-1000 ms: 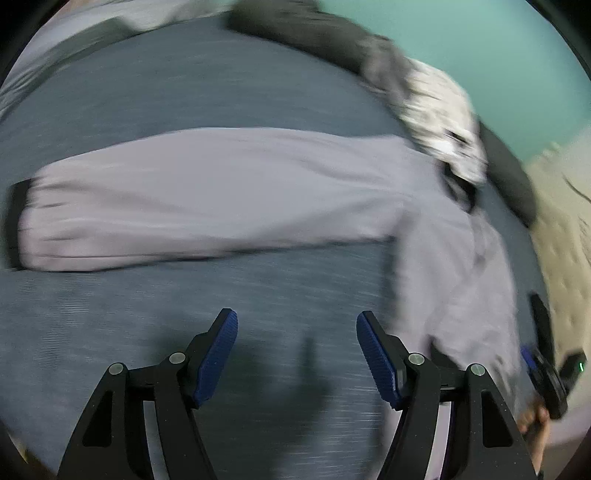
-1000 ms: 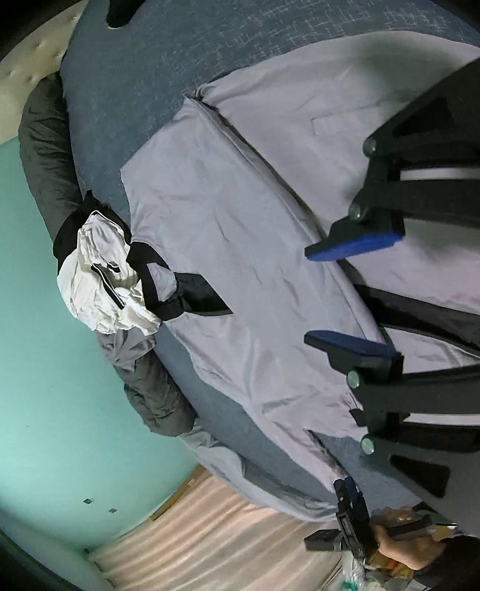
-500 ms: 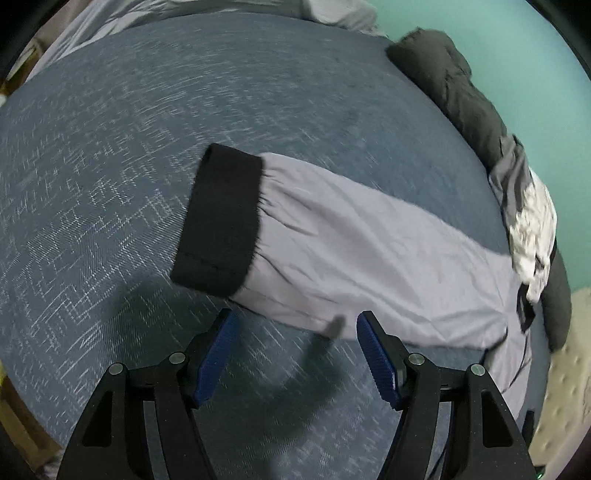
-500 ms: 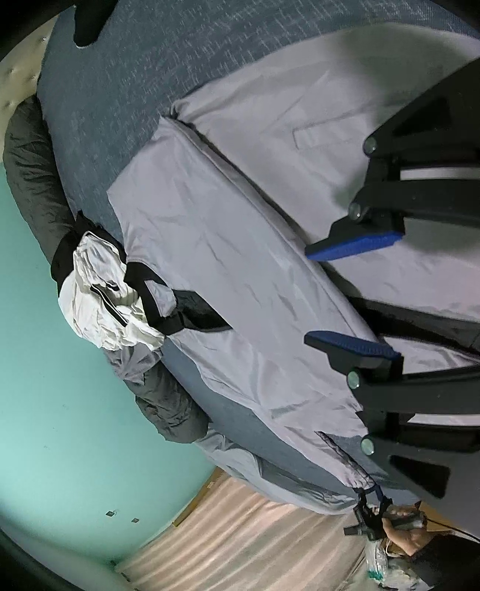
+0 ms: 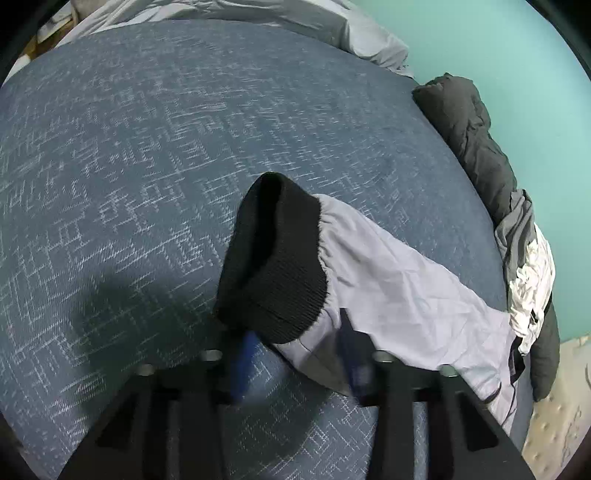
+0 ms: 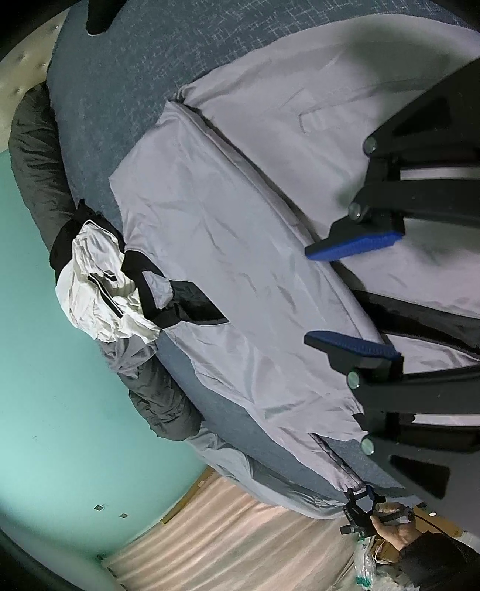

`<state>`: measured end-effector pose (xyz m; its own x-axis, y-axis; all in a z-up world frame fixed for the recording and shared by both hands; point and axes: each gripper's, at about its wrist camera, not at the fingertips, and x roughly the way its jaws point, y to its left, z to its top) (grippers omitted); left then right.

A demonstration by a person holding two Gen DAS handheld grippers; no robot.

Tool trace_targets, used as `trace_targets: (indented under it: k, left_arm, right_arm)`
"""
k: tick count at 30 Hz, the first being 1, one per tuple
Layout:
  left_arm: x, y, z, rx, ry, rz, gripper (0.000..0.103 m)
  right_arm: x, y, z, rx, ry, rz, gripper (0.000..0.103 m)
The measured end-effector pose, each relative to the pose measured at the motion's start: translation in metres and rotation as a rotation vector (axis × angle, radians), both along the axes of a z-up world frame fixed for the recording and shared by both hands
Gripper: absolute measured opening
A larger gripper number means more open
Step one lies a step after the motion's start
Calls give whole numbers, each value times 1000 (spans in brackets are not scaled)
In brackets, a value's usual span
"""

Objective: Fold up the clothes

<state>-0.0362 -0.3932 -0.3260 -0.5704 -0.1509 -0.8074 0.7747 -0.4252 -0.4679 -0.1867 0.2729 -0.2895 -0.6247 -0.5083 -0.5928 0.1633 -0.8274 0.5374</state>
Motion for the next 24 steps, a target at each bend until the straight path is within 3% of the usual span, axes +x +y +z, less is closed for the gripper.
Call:
trace_targets:
  k: [6, 12, 18, 24]
  left_arm:
    - [-17, 8, 37, -82, 73, -36, 28]
    - [-56, 30, 93, -161, 158, -143, 26]
    - [-87, 72, 150, -209, 239, -276, 25]
    - [-136, 140, 211, -239, 306, -431, 25]
  right_arm:
    - [-2, 2, -2, -9, -8, 3, 40]
    - [-3, 9, -1, -17, -12, -4, 40]
    - [-5, 14, 4, 69, -14, -13, 42]
    - [-1, 37, 4, 46, -19, -57, 44]
